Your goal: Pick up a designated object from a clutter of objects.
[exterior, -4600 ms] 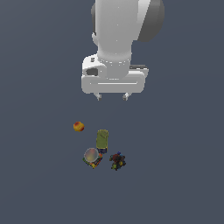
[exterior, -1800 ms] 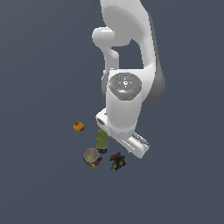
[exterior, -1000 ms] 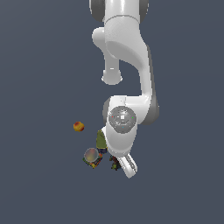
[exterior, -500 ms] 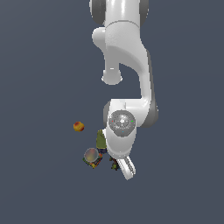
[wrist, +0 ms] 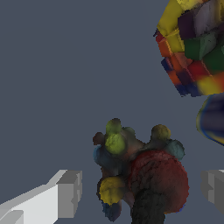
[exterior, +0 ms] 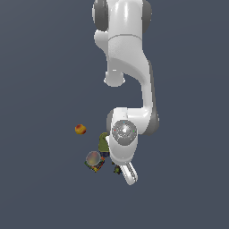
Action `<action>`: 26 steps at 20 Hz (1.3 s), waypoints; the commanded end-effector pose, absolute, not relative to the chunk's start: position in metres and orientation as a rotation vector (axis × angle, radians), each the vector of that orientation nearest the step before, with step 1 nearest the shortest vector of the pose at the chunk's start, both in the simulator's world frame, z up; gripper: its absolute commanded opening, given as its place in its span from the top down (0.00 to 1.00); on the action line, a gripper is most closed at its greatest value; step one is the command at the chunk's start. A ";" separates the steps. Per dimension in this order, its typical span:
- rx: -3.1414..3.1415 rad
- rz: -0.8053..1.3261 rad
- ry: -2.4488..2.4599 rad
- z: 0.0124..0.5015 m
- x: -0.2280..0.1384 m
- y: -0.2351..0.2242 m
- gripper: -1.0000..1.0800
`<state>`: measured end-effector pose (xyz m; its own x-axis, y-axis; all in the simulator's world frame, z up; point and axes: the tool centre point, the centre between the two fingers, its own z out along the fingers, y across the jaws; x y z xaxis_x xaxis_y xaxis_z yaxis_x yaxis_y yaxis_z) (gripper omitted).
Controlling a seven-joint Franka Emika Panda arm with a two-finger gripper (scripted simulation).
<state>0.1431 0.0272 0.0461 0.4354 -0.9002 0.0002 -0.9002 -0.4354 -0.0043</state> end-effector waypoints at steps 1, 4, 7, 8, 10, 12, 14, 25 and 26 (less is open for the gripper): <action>-2.660 0.000 1.672 0.033 0.142 0.025 0.04; -2.660 0.000 1.672 0.029 0.142 0.025 0.04; -2.660 0.000 1.672 0.030 0.143 0.025 1.00; -2.660 0.000 1.672 0.030 0.143 0.025 1.00; -2.660 0.000 1.672 0.030 0.143 0.025 1.00; -2.660 0.000 1.672 0.030 0.143 0.025 1.00; -2.660 0.000 1.672 0.030 0.143 0.025 1.00; -2.646 -0.034 1.657 0.061 0.146 0.036 1.00; -2.646 -0.034 1.657 0.064 0.144 0.038 1.00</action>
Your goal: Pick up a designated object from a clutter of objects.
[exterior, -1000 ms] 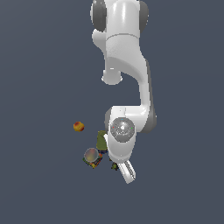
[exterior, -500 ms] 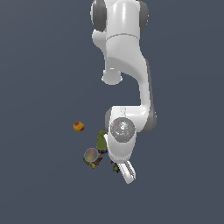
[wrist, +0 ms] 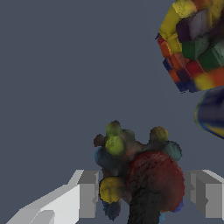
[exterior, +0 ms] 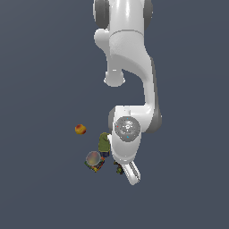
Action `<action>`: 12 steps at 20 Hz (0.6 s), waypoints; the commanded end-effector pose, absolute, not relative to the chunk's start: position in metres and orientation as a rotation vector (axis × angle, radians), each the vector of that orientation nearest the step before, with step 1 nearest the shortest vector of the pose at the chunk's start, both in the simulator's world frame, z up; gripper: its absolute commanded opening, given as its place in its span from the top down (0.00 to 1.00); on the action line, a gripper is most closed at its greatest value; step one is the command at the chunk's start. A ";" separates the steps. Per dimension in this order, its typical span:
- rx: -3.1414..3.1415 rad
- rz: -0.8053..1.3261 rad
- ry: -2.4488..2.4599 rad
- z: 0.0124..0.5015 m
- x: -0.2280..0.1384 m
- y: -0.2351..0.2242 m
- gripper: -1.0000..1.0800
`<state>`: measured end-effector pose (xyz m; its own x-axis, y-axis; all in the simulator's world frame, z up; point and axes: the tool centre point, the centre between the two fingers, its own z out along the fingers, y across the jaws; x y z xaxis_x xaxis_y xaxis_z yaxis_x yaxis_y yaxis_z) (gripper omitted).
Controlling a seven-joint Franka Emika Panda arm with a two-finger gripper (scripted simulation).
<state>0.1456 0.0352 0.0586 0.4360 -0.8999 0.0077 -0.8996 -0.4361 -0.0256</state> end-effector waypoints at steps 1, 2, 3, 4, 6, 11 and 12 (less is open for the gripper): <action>-2.646 -0.033 1.657 0.067 0.142 0.039 1.00; -2.646 -0.033 1.657 0.071 0.139 0.041 1.00; -2.647 -0.033 1.658 0.075 0.137 0.043 1.00; -2.647 -0.032 1.658 0.080 0.134 0.046 1.00; -2.647 -0.031 1.658 0.090 0.127 0.051 1.00; -2.648 -0.028 1.659 0.124 0.106 0.068 1.00; -2.648 -0.027 1.660 0.132 0.101 0.072 1.00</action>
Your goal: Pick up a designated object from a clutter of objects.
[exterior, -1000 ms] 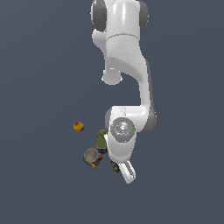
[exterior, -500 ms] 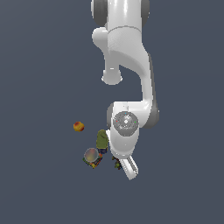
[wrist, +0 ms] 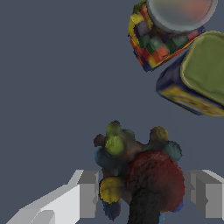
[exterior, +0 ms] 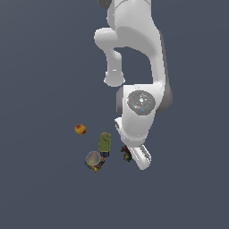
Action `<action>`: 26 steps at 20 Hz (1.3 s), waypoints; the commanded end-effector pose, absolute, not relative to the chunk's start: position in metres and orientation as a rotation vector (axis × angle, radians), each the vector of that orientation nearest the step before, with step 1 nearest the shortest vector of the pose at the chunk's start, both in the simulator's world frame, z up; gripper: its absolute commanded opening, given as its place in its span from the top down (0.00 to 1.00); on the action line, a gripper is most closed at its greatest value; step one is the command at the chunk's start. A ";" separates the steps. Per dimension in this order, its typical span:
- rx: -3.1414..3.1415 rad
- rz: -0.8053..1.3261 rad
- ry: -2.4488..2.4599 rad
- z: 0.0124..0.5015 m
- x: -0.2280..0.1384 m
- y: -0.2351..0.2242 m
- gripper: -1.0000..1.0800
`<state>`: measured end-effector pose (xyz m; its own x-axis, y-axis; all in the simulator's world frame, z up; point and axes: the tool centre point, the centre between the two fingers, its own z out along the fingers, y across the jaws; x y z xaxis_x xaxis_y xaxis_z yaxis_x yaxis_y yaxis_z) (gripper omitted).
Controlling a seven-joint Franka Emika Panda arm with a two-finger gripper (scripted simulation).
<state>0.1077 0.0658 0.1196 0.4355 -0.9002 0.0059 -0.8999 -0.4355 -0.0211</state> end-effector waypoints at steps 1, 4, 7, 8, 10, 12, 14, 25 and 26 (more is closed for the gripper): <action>-2.649 -0.027 1.660 0.140 0.096 0.076 1.00; -2.650 -0.024 1.661 0.165 0.081 0.088 1.00; -2.651 -0.022 1.662 0.191 0.065 0.101 1.00; -2.651 -0.022 1.663 0.200 0.060 0.106 1.00; -2.652 -0.021 1.664 0.218 0.049 0.114 1.00; -2.653 -0.020 1.665 0.237 0.038 0.124 1.00; -2.654 -0.019 1.666 0.257 0.027 0.133 1.00; -2.658 -0.012 1.671 0.364 -0.033 0.186 1.00; -2.659 -0.011 1.671 0.373 -0.038 0.191 1.00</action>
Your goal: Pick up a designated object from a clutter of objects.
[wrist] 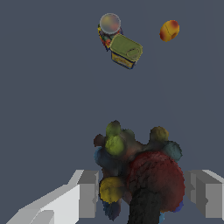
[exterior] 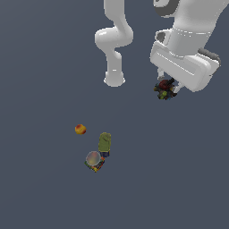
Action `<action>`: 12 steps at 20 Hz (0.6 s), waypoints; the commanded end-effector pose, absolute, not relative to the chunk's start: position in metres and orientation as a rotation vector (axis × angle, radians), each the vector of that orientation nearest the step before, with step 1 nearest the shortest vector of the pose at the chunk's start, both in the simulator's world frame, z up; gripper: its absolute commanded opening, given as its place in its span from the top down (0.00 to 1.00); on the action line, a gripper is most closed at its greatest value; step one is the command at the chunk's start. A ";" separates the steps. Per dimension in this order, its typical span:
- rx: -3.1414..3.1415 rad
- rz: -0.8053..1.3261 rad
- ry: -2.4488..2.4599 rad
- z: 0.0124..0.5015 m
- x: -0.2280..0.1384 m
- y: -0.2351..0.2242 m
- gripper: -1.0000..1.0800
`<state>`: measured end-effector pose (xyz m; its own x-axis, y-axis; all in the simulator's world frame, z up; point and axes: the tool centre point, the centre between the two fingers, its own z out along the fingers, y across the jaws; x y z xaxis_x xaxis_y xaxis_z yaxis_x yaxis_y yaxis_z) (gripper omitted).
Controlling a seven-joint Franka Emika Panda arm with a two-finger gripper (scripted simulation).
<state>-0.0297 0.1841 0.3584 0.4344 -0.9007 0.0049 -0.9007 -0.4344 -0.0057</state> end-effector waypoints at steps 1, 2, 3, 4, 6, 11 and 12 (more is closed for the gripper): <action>-2.659 -0.010 1.671 0.381 -0.042 0.195 1.00; -2.659 -0.009 1.671 0.389 -0.046 0.199 1.00; -2.659 -0.008 1.671 0.396 -0.050 0.203 1.00; -2.660 -0.008 1.671 0.404 -0.054 0.206 1.00; -2.660 -0.006 1.672 0.416 -0.060 0.213 1.00; -2.660 -0.003 1.672 0.439 -0.071 0.225 1.00; -2.660 -0.002 1.672 0.442 -0.072 0.227 1.00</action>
<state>-0.0693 0.2241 0.4362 0.4345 -0.9007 0.0016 -0.9007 -0.4345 -0.0007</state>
